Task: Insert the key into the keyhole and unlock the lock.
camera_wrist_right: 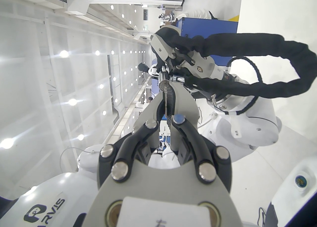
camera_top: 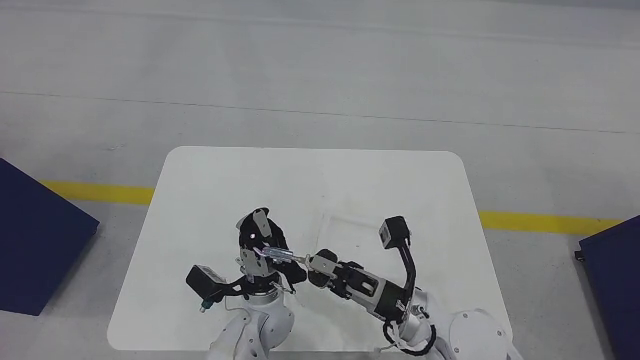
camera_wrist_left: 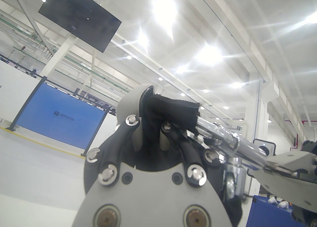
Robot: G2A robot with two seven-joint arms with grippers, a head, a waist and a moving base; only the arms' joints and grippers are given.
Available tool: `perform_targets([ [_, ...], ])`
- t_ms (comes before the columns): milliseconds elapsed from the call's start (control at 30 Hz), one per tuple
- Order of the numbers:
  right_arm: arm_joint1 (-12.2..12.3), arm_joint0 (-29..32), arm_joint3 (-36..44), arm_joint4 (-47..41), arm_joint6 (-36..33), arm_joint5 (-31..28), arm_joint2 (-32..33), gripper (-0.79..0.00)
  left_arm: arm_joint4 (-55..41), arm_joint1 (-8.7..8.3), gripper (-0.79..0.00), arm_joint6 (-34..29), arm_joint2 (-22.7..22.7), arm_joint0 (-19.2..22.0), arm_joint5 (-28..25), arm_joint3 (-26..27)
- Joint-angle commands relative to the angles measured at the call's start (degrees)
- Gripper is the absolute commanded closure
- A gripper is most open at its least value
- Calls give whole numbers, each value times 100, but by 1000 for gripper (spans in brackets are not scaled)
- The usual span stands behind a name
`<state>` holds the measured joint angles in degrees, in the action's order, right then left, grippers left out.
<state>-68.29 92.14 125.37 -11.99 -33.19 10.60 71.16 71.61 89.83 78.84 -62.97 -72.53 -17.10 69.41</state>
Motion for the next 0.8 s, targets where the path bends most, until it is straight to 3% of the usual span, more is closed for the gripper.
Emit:
perform_targets([
  [0, -2, 0, 5, -207, -7, 195, -2, 0, 27, -2, 0, 13, -6, 2, 16, 1],
  [367, -38, -156, 44, -1536, 487, 1661, 188, 0, 512, -43, 0, 176, -38, 72, 183, -105],
  [767, -86, -319, -41, -3008, 955, 2685, 287, 0, 652, -60, 0, 273, -8, 117, 214, -191],
])
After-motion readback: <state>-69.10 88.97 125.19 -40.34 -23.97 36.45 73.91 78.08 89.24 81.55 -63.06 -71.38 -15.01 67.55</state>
